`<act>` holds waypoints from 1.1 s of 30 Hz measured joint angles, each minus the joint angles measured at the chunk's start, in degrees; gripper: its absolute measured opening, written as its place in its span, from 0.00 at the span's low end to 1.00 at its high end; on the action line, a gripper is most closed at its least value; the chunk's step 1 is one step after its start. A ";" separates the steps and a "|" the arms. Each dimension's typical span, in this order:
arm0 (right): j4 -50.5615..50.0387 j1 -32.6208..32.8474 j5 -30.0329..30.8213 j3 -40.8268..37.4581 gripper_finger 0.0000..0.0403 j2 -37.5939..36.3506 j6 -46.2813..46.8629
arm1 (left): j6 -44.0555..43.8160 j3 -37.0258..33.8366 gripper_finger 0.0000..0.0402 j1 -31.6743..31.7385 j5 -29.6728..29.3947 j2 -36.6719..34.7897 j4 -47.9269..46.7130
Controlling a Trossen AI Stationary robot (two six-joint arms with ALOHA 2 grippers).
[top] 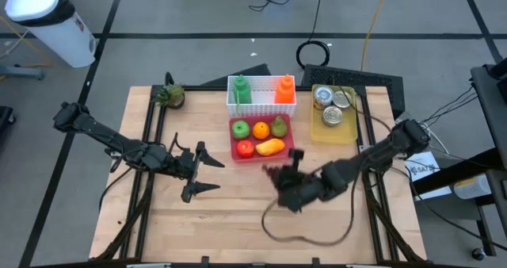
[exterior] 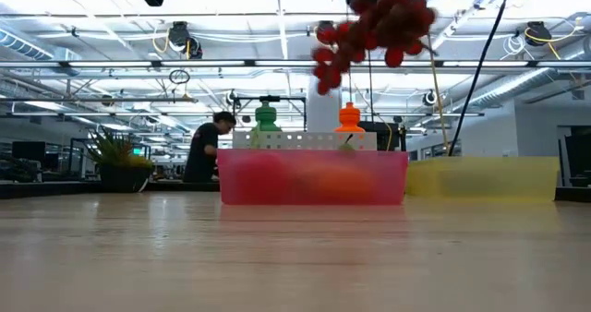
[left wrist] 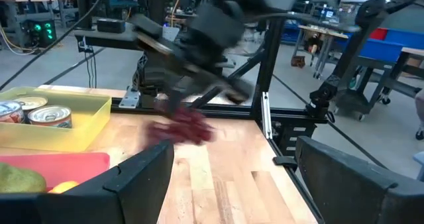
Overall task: Pick & Place Food Item
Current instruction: Put the red grapes into the red bin
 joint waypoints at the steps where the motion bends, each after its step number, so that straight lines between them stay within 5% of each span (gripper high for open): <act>1: -0.35 -1.41 1.87 -0.92 0.01 -0.76 -0.54 | 0.00 0.00 0.81 0.00 0.00 0.00 0.02; 7: 3.90 -12.50 4.79 -9.33 0.01 -4.47 -8.00 | 0.12 0.00 0.81 -0.02 -0.02 0.00 0.04; 15: 28.77 -23.01 4.37 -22.19 0.01 -4.81 -23.46 | 1.39 0.00 0.81 -0.01 -0.04 0.00 0.11; 19: 40.58 -23.94 -1.87 -27.58 0.01 -4.81 -33.04 | 1.44 0.00 0.81 0.00 -0.04 0.00 0.11; 25: 43.49 -22.85 -13.56 -33.72 0.01 -4.81 -47.52 | 1.46 0.00 0.81 0.00 -0.04 0.00 0.11; 29: 45.73 -21.67 -11.58 -36.98 0.02 -4.79 -48.32 | 1.38 0.00 0.81 -0.01 -0.07 0.00 0.11; 33: 49.12 -20.01 -2.54 -38.16 0.05 -4.79 -46.52 | 1.46 0.00 0.81 -0.01 -0.07 0.00 0.11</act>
